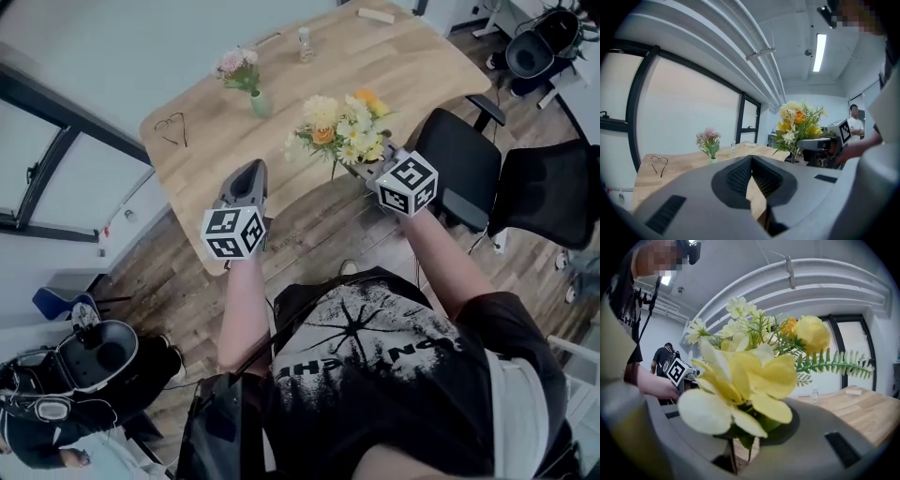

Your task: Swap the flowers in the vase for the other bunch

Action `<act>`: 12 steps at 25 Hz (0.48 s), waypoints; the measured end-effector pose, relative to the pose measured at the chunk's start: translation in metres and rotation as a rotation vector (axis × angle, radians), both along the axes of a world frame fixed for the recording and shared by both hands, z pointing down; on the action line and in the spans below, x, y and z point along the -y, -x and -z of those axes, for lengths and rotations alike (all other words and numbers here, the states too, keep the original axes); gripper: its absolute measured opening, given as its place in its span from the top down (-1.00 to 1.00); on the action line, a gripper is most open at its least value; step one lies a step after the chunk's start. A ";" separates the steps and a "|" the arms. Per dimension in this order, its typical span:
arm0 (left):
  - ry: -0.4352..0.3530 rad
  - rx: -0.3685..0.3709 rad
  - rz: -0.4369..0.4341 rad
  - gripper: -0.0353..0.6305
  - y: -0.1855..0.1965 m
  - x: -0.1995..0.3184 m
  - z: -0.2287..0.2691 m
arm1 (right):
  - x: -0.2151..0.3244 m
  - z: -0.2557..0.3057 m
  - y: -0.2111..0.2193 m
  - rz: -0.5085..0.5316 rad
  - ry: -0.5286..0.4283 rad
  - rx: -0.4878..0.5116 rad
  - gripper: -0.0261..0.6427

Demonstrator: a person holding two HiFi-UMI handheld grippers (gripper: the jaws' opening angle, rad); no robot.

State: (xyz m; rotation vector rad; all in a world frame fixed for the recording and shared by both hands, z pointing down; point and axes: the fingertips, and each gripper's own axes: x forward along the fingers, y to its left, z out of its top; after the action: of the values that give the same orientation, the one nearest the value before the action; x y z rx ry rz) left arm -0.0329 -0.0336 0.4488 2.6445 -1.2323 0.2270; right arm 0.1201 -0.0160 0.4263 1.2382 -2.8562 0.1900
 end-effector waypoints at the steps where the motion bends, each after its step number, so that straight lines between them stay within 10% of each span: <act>1: 0.002 0.000 0.008 0.85 -0.002 0.001 -0.001 | 0.002 -0.002 -0.002 0.007 0.003 0.000 0.67; 12: 0.024 0.008 0.057 0.85 0.006 0.026 -0.009 | 0.031 -0.013 0.003 0.044 0.026 0.018 0.67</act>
State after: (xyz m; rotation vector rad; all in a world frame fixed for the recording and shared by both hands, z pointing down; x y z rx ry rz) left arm -0.0393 -0.0600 0.4581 2.5863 -1.2967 0.2418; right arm 0.1175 -0.0471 0.4395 1.1739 -2.8835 0.2380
